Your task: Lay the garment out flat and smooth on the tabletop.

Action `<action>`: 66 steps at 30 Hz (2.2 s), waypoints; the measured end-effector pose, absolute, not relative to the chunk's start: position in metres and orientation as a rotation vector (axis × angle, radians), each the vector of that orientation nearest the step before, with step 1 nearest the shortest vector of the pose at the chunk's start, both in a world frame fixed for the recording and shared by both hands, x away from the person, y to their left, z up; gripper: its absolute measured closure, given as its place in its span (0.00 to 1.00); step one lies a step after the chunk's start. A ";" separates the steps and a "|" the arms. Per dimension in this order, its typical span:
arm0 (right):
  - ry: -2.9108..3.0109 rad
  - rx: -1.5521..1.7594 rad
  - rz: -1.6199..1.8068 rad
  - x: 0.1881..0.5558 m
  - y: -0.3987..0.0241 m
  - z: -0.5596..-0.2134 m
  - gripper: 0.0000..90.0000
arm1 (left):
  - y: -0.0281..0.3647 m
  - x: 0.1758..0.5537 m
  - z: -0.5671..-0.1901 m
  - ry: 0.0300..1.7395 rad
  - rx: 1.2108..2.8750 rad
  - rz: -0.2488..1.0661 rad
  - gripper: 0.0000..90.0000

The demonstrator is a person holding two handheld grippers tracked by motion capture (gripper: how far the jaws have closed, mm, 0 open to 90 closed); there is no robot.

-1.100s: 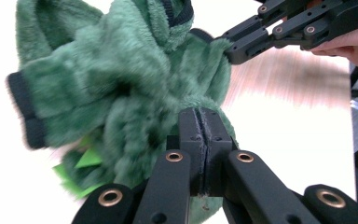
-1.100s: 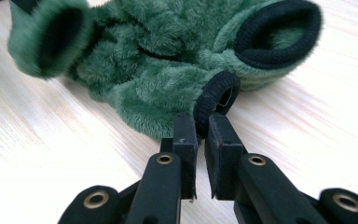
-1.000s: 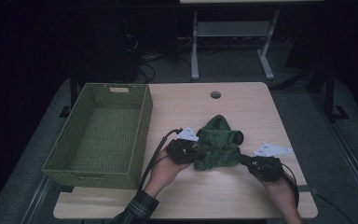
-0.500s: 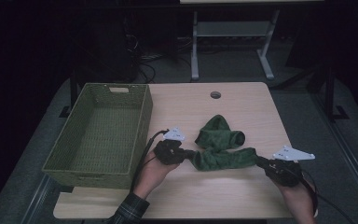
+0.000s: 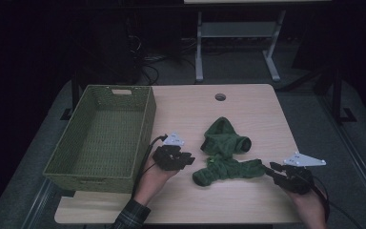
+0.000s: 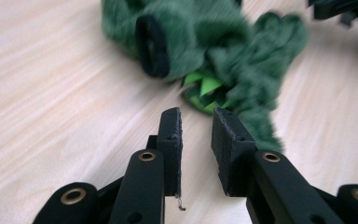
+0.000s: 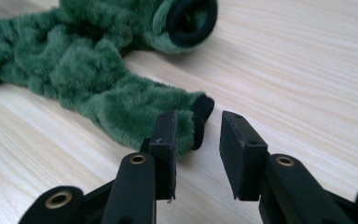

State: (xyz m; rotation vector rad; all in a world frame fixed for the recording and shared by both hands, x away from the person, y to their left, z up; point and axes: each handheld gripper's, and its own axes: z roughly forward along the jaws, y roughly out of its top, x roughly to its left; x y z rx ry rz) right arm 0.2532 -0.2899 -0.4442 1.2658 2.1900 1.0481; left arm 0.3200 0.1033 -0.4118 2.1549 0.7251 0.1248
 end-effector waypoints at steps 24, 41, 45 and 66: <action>2.412 1.202 0.949 0.282 -0.261 -0.466 1.00 | 0.063 0.308 -0.461 0.644 2.339 0.021 1.00; 2.492 1.160 0.960 0.240 -0.245 -0.464 1.00 | 0.092 0.286 -0.459 0.640 2.349 -0.082 1.00; 2.488 1.143 0.970 0.236 -0.245 -0.463 0.94 | 0.093 0.285 -0.456 0.654 2.325 -0.085 0.95; 2.309 1.233 1.114 0.301 -0.249 -0.434 0.63 | 0.084 0.355 -0.425 0.771 2.187 0.087 0.51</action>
